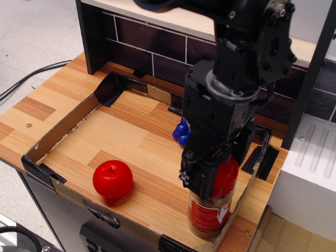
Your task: Topple basil bottle
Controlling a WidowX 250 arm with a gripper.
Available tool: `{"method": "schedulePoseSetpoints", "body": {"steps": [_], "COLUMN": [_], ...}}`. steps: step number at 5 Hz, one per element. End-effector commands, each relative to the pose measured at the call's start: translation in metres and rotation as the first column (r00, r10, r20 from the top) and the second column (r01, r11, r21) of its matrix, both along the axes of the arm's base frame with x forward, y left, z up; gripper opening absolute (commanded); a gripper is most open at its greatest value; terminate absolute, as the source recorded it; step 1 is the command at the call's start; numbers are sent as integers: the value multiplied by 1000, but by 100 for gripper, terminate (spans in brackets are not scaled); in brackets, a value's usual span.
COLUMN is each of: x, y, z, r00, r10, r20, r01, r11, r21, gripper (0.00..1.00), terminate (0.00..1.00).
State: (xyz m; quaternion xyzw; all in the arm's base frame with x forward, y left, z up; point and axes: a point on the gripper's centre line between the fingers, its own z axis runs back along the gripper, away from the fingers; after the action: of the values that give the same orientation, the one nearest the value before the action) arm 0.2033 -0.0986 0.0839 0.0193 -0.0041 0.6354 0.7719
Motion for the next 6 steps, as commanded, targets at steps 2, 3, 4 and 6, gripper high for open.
{"method": "schedulePoseSetpoints", "body": {"steps": [2,3,4,6], "x": [15,32,47,55], "y": [22,39,49,79], "z": [9,10,1,-19], "r00": [986,990,996,991], "r10": [-116,-116,-88,8], "r20": [117,81,22,-132], "r01": [126,133,90,-59], "r11": [989,958,931,917], "r21": [-80,-255,-354,-394], "gripper": [0,0,0,0], "terminate": [0,0,0,0]}}
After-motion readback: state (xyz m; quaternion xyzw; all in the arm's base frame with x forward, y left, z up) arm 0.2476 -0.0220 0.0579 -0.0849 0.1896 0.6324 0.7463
